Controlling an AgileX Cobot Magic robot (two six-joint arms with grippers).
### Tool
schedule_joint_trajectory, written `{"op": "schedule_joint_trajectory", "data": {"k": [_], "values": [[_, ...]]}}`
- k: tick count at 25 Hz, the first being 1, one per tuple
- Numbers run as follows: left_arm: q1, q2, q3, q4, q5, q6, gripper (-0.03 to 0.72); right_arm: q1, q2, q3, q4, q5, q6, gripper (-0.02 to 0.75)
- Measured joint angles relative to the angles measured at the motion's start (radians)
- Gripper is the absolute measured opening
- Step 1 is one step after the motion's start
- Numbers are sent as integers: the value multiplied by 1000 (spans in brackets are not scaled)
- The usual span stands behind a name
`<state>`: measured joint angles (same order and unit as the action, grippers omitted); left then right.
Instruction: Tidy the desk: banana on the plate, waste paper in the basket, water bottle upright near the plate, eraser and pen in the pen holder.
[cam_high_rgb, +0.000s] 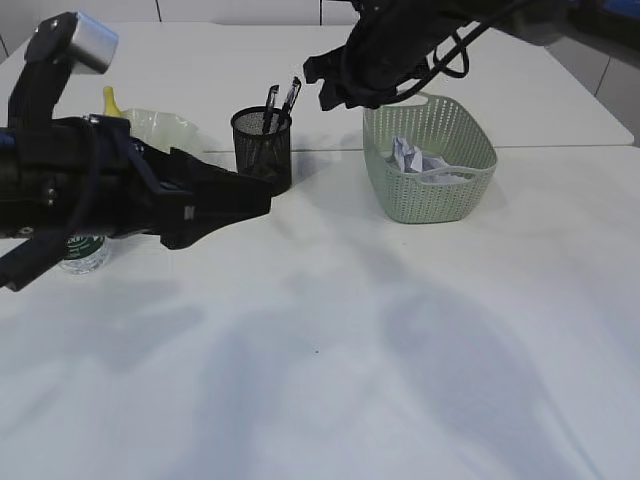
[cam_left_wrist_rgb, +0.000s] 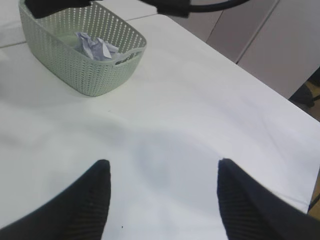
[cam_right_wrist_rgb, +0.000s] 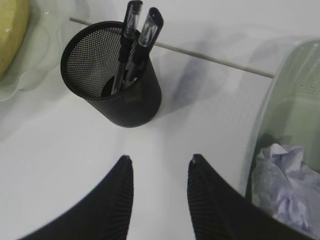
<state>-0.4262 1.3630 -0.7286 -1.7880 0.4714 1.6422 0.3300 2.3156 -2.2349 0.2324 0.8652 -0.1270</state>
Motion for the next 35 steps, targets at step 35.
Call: {"op": "schedule_joint_trajectory", "data": {"k": [35], "values": [[-2,-172,3,621,-79,-490,445,0,-496,210,-193,384,167,274]]}}
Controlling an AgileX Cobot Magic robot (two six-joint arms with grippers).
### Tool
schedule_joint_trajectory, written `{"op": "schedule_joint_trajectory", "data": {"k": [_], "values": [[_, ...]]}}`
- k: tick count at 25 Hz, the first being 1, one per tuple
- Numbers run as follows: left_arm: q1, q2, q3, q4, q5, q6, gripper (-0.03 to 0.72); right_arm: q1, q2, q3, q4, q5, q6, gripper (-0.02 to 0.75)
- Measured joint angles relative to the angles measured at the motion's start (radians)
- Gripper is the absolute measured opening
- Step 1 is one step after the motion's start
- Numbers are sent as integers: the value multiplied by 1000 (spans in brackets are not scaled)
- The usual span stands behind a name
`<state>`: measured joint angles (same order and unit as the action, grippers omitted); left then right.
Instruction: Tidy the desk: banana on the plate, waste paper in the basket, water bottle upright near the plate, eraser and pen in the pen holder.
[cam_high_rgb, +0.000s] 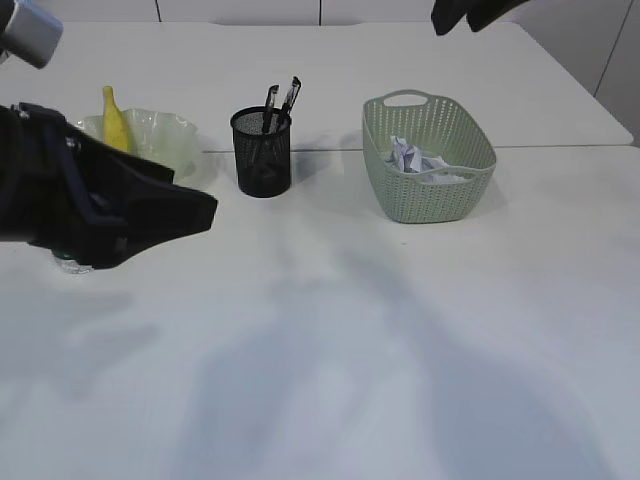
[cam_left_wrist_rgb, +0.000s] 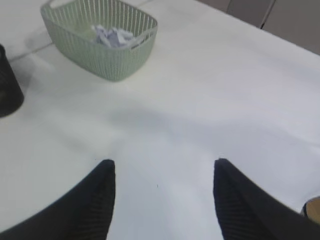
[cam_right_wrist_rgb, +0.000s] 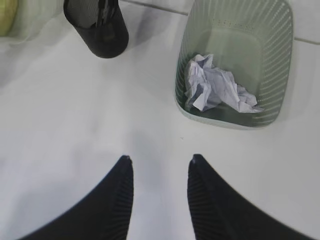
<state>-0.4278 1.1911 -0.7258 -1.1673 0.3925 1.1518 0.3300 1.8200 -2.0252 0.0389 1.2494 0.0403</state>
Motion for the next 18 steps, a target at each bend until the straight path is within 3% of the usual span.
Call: {"op": "schedule_joint_trajectory", "data": {"k": [3,7,18], "values": [[7,2,0,187,2,-262,445,0,-46,20,-23,5,12,274],[45,2,0,365,9,-513,445,0,-107,105,-80,5,20,274],[179,-38,-34,832,173,-993,432,0,-242,421,-113,0,22,274]]}}
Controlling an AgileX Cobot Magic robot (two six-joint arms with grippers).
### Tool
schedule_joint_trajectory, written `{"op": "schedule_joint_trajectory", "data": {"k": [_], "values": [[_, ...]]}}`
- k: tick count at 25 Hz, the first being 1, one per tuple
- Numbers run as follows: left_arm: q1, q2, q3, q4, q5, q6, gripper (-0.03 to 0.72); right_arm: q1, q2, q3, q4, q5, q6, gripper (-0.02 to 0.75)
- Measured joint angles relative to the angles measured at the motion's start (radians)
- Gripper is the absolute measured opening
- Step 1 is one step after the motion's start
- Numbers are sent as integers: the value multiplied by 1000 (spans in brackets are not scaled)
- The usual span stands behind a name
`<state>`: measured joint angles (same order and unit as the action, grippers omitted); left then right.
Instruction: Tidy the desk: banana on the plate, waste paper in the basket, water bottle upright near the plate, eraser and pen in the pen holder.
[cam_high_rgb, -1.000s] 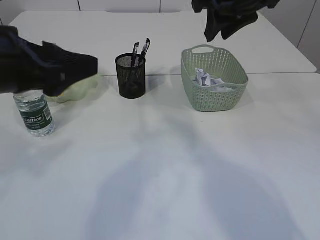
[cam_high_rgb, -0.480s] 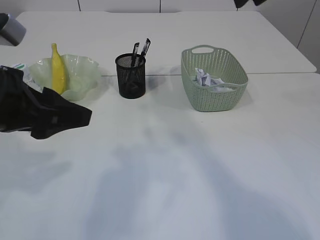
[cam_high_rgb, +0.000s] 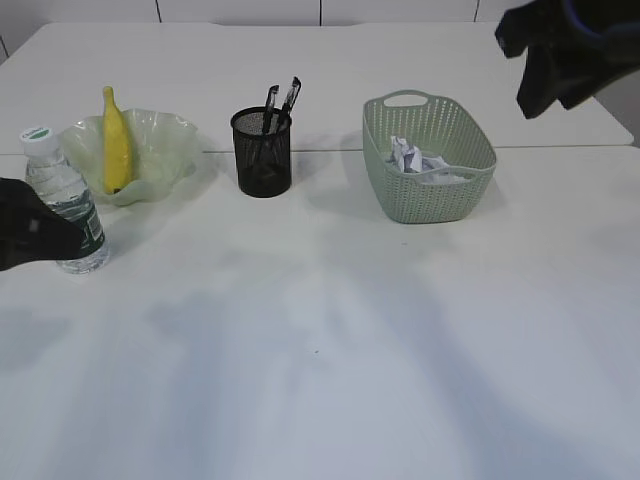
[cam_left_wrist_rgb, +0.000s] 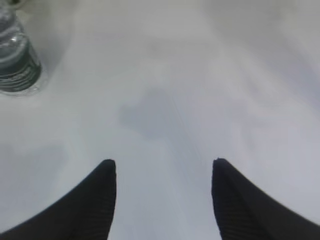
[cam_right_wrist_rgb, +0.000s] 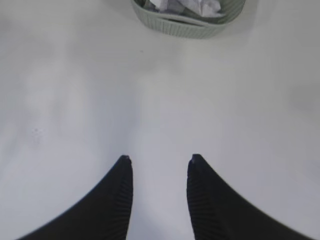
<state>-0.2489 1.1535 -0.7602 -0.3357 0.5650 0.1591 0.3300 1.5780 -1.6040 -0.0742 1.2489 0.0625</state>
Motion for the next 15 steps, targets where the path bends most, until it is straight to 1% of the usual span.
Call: {"op": "schedule_joint_trajectory", "data": {"k": [2,6,8,11,15], "values": [[6,-39,-2,88,18,-102,423,0,-20,50,-1,-20,0,274],[14,-126,-2,297,82,-319,417,0,-77,144,-1,-76,-15,274],[15,-168,-2,394,127,-396,417,0,-110,187,-1,-94,-19,274],[15,-236,-2,477,185,-476,416,0,-170,245,-1,-119,-24,274],[15,-335,-2,519,263,-551,415,0,-249,292,-1,-130,-25,274]]}}
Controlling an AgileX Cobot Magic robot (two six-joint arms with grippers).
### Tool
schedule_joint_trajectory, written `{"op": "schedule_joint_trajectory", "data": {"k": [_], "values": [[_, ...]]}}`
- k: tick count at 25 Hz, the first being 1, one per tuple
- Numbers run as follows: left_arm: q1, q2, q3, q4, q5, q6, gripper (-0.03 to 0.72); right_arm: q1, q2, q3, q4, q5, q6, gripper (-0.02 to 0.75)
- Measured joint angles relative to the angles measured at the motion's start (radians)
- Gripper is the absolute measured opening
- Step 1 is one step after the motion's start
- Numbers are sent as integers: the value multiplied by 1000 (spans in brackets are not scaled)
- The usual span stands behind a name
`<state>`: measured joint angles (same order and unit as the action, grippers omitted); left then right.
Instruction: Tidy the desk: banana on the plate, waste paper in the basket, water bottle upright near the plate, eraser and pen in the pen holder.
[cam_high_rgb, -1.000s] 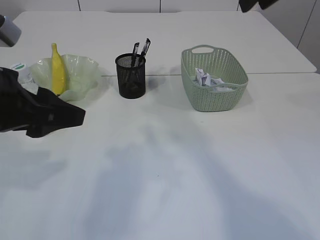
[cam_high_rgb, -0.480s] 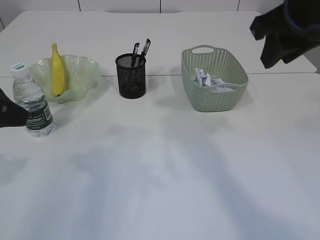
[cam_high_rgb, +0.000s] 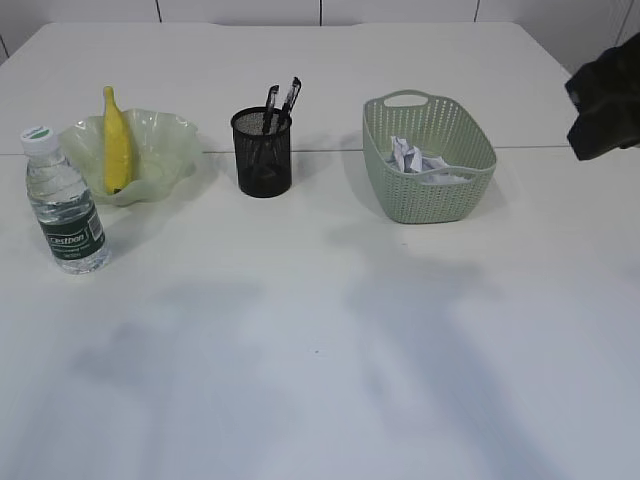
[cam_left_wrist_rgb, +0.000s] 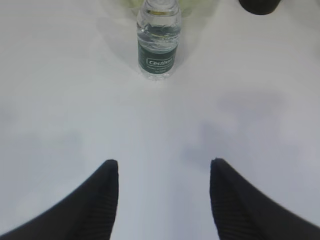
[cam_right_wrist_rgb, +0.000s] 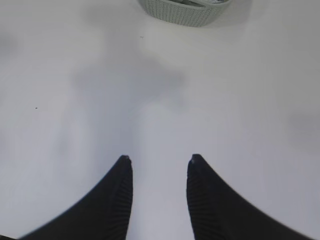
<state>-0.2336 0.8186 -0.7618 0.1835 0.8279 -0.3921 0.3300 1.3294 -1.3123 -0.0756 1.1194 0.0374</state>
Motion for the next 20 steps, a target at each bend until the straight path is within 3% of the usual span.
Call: {"op": "schedule_joint_trajectory", "data": {"k": [11,20], "values": [[0,-283,-2,29,215,-21,415,0,-196,79,0,-5,-15,274],[0,-491,-2,29,321,-23,417,0,-453,253,29,21,0,274]]}}
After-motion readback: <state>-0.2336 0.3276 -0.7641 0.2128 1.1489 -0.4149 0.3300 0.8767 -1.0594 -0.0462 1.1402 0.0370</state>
